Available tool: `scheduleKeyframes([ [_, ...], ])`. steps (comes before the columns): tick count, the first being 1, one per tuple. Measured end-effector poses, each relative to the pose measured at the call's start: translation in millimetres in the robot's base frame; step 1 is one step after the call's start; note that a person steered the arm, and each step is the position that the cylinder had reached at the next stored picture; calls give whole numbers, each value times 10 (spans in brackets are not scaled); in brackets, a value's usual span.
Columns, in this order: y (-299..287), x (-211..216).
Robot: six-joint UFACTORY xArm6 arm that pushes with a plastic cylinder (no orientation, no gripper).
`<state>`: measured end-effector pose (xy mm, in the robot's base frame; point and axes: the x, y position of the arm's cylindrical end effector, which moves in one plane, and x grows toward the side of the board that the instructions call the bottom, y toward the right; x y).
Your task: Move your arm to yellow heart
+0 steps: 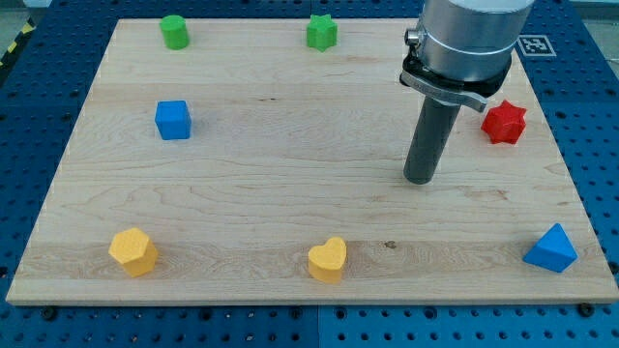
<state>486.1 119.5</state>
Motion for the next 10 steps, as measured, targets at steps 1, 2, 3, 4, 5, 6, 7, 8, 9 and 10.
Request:
scheduleKeyframes([
  [1,0,0],
  [2,0,-11],
  [3,0,42],
  [4,0,289],
  [5,0,554],
  [6,0,628],
  [7,0,752],
  [8,-44,1086],
  [9,-258,1322],
  [10,-427,1317],
])
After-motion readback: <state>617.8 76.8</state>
